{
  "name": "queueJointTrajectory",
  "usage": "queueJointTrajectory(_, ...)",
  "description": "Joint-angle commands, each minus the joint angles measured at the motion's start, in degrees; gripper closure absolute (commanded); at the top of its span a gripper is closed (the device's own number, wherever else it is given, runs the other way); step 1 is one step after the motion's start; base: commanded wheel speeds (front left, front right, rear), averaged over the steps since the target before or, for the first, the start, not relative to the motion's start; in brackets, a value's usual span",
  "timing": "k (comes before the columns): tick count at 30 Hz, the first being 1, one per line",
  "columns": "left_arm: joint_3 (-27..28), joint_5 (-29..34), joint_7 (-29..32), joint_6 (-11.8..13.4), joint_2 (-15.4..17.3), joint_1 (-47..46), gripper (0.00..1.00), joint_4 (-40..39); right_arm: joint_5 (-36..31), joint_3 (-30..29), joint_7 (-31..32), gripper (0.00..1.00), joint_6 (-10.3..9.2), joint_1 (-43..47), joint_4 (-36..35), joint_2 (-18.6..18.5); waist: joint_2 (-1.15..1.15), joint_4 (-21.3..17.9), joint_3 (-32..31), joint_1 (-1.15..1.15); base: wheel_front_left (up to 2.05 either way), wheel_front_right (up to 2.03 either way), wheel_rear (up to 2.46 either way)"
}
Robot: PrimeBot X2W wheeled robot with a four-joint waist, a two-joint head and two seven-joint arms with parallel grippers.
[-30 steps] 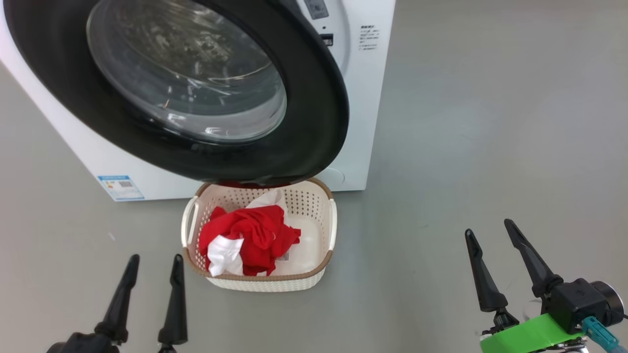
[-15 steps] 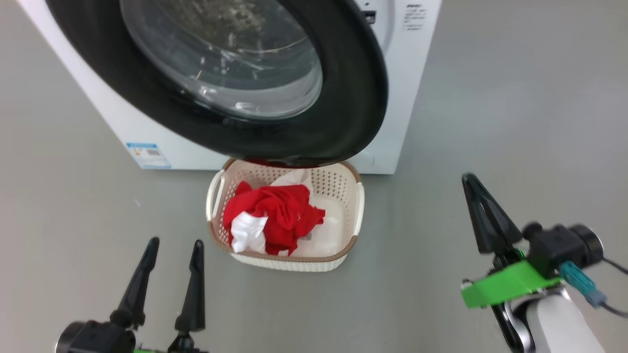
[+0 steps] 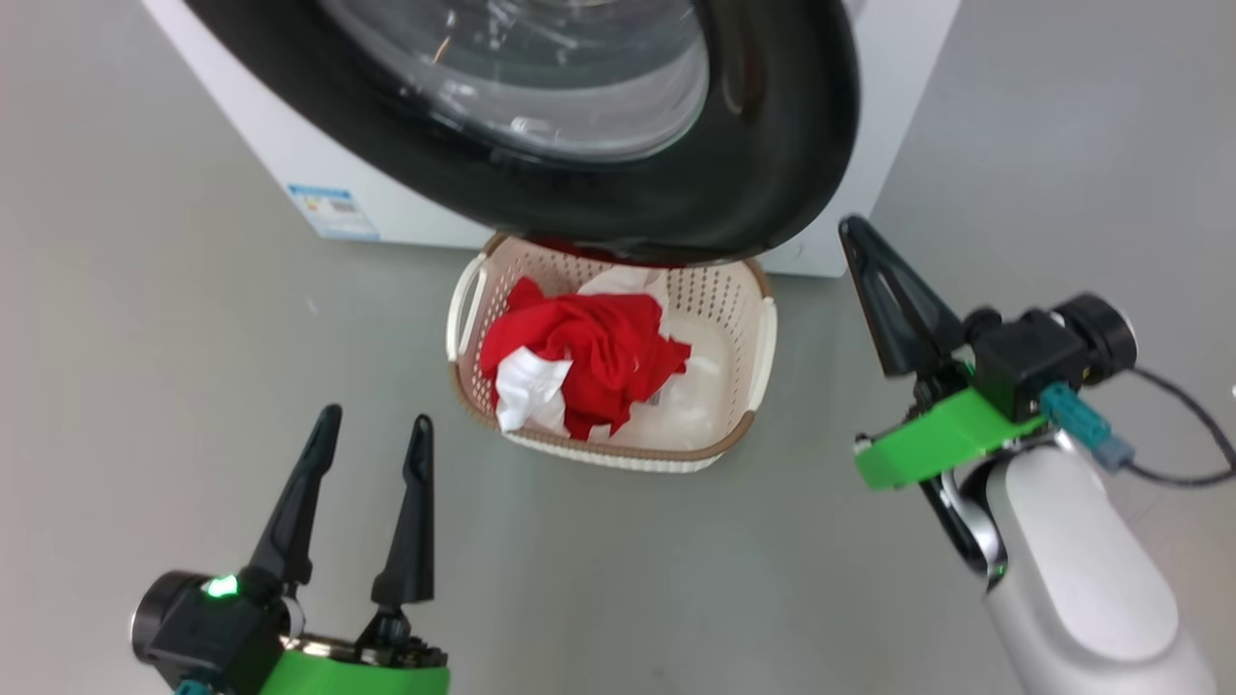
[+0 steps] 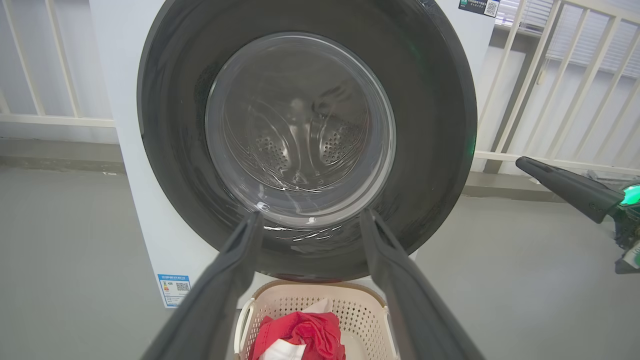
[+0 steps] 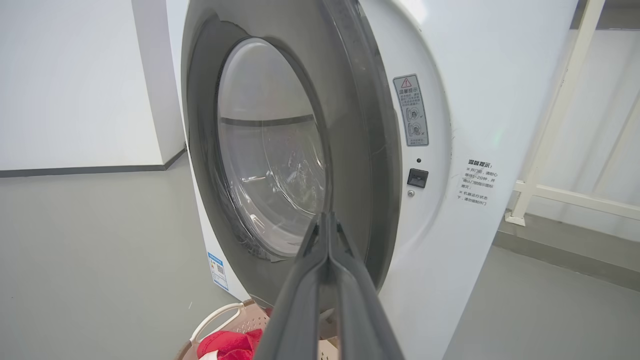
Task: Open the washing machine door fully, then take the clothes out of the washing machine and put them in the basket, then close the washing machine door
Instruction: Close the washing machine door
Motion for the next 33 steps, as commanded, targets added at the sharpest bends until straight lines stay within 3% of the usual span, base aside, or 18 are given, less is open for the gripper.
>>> queueJointTrajectory(1, 1.3, -0.5, -0.5, 0.6, 0.2, -1.9, 0.0, -1.8, 0.4, 1.5, -0.3, 1.0, 0.34, -2.4, -0.7, 0.1, 0.0, 1.8, 2.3, 0.0, 0.0, 0.0, 0.0)
queueJointTrajectory(16, -0.9, -1.4, -0.5, 1.3, 0.2, -4.9, 0.0, -2.3, 0.9, 0.1, -0.3, 1.0, 0.34, -15.2, 5.2, -2.8, 0.0, 5.4, 8.1, 0.0, 0.0, 0.0, 0.0)
queueJointTrajectory(33, -2.1, -1.6, -0.5, 2.0, 0.2, -6.9, 0.0, -2.1, 0.2, -5.1, -0.3, 1.0, 0.34, -27.9, 12.7, -3.6, 0.0, 6.3, 11.4, 0.0, 0.0, 0.0, 0.0)
